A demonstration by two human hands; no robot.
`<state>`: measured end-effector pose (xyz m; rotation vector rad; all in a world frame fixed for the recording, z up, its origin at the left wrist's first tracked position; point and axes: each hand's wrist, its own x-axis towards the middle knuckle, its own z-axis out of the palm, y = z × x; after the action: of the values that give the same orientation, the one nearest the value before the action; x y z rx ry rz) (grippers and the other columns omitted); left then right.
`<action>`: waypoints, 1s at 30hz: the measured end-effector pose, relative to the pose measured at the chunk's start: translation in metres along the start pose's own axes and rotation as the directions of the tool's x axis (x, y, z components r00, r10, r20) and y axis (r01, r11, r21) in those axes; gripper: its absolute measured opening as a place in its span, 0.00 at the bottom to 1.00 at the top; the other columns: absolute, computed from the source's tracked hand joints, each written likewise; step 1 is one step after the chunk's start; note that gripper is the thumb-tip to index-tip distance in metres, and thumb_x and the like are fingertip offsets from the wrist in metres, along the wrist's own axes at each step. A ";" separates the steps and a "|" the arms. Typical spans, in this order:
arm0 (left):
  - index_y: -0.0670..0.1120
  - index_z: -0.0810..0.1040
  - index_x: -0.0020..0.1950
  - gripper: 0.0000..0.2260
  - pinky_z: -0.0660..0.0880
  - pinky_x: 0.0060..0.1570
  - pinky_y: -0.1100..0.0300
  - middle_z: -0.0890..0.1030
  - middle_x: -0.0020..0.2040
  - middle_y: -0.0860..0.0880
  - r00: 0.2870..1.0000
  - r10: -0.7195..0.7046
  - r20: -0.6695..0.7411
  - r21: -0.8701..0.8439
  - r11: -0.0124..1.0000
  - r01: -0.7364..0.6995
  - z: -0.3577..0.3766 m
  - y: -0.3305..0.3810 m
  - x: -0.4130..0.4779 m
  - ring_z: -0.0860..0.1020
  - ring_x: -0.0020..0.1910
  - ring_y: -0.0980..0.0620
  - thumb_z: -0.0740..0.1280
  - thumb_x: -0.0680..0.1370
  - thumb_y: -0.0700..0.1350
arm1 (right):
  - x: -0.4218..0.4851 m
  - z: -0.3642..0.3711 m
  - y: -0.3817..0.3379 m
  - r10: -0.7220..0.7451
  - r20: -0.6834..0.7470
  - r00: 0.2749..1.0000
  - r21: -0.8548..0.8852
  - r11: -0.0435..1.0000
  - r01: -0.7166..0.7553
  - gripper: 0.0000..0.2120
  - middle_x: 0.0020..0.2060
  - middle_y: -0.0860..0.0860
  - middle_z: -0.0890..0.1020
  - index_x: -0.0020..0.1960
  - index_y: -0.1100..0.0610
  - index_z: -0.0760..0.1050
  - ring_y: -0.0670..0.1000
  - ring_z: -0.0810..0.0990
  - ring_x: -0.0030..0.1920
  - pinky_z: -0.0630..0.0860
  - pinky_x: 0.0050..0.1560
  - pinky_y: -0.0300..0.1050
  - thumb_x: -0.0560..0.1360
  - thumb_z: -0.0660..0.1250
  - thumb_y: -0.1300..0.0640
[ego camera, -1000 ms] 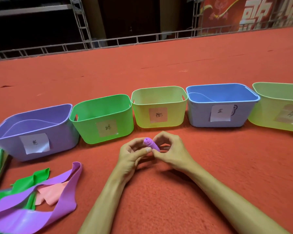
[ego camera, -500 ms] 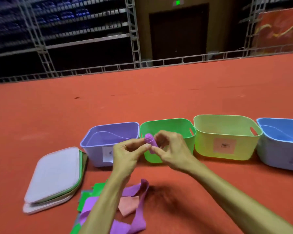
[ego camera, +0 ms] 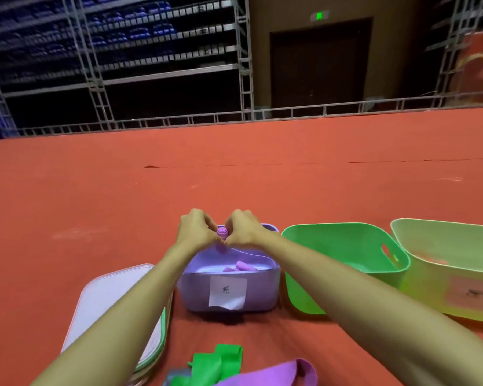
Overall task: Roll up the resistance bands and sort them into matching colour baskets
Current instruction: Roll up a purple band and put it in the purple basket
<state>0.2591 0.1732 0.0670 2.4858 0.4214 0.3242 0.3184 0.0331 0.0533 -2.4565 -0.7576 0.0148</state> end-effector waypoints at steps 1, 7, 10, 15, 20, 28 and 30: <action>0.47 0.85 0.33 0.10 0.83 0.42 0.53 0.85 0.32 0.47 0.999 -0.027 0.036 0.018 0.999 0.026 0.007 -0.009 0.011 0.85 0.37 0.48 0.82 0.56 0.44 | 0.008 0.008 0.002 0.021 0.039 0.999 -0.030 0.999 -0.020 0.17 0.28 0.54 0.74 0.31 0.58 0.75 0.59 0.73 0.35 0.65 0.31 0.46 0.65 0.79 0.50; 0.44 0.85 0.45 0.10 0.78 0.42 0.54 0.85 0.43 0.42 0.996 -0.065 0.066 0.190 0.980 0.051 0.044 -0.036 0.042 0.84 0.48 0.43 0.78 0.65 0.43 | 0.047 0.047 0.011 0.105 0.239 0.965 -0.165 0.984 -0.066 0.05 0.27 0.51 0.80 0.38 0.58 0.82 0.53 0.81 0.34 0.74 0.33 0.44 0.68 0.77 0.59; 0.46 0.80 0.42 0.10 0.73 0.39 0.55 0.81 0.39 0.46 0.988 -0.118 0.097 0.261 0.961 0.089 0.054 -0.043 0.050 0.84 0.49 0.44 0.79 0.66 0.42 | 0.057 0.062 0.020 0.131 0.272 0.953 -0.146 0.985 -0.094 0.05 0.29 0.52 0.82 0.44 0.63 0.84 0.51 0.85 0.35 0.83 0.39 0.45 0.71 0.73 0.61; 0.46 0.77 0.40 0.13 0.74 0.37 0.56 0.79 0.35 0.47 0.986 -0.118 0.114 0.352 0.933 0.071 0.052 -0.039 0.049 0.81 0.42 0.48 0.81 0.64 0.41 | 0.053 0.058 0.013 0.114 0.325 0.939 -0.158 0.985 -0.065 0.03 0.30 0.52 0.84 0.40 0.61 0.83 0.50 0.85 0.34 0.84 0.42 0.47 0.71 0.74 0.61; 0.47 0.87 0.45 0.13 0.82 0.46 0.54 0.87 0.42 0.43 1.000 0.022 0.000 0.194 0.981 -0.022 0.024 -0.042 0.027 0.86 0.44 0.46 0.79 0.61 0.42 | 0.025 0.020 0.003 0.020 -0.095 0.995 -0.061 0.998 -0.026 0.05 0.36 0.57 0.85 0.39 0.58 0.84 0.58 0.86 0.44 0.82 0.45 0.49 0.67 0.72 0.58; 0.48 0.86 0.40 0.04 0.81 0.38 0.53 0.85 0.34 0.51 0.950 0.312 0.027 -0.228 0.927 -0.298 -0.016 -0.066 -0.155 0.81 0.32 0.57 0.78 0.74 0.42 | -0.201 -0.017 0.006 -0.125 -0.188 0.974 0.305 0.935 0.179 0.12 0.26 0.51 0.82 0.34 0.58 0.81 0.41 0.74 0.24 0.72 0.30 0.40 0.75 0.75 0.58; 0.50 0.86 0.40 0.09 0.82 0.40 0.50 0.85 0.35 0.54 0.936 0.253 0.247 -0.129 0.965 -0.227 -0.014 -0.088 -0.188 0.81 0.33 0.57 0.79 0.70 0.54 | -0.239 0.001 0.017 -0.013 -0.087 0.996 0.176 0.984 0.028 0.15 0.26 0.47 0.81 0.33 0.55 0.80 0.42 0.76 0.27 0.70 0.34 0.41 0.72 0.78 0.48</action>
<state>0.0618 0.1789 0.0011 2.4411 -0.0086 0.1056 0.1262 -0.1031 0.0081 -2.2662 -0.7126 -0.0295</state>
